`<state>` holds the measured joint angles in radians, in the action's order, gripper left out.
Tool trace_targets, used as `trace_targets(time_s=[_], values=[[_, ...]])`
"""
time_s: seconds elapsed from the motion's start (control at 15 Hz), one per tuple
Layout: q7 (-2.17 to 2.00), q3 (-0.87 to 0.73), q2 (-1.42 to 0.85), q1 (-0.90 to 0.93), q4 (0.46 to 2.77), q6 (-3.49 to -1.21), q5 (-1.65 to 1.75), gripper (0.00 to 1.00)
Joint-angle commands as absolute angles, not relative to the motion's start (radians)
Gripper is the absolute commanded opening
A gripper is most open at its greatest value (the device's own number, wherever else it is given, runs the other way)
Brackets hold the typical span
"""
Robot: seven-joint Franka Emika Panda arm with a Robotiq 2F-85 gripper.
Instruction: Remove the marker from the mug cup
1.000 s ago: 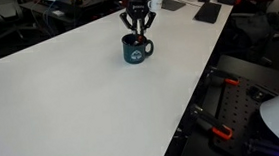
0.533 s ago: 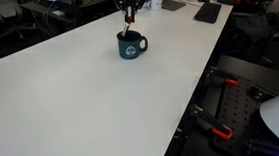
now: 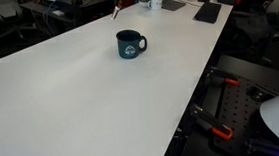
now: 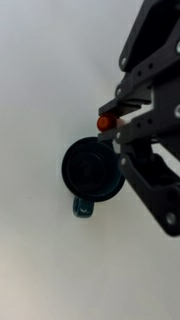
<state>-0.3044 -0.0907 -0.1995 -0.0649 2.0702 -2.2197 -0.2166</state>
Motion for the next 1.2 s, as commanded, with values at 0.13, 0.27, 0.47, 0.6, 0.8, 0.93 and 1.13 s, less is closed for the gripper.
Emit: trace_targets(time_s=[0.13,0.27,0.47,0.6,0.8,0.93,1.13], values=[[-0.124,-0.044,-0.21,-0.067,2.06,-2.234,-0.26,0.05],[-0.023,-0.024,-0.23,-0.07,2.045,-2.223,-0.293,0.05],[0.101,0.004,-0.269,-0.075,2.023,-2.196,-0.343,0.05],[0.14,0.015,-0.307,-0.077,2.0,-2.18,-0.354,0.05],[0.157,0.022,-0.378,-0.085,1.952,-2.149,-0.35,0.05],[0.158,0.023,-0.429,-0.093,1.913,-2.12,-0.345,0.05],[0.147,0.023,-0.507,-0.107,1.845,-2.069,-0.34,0.05]])
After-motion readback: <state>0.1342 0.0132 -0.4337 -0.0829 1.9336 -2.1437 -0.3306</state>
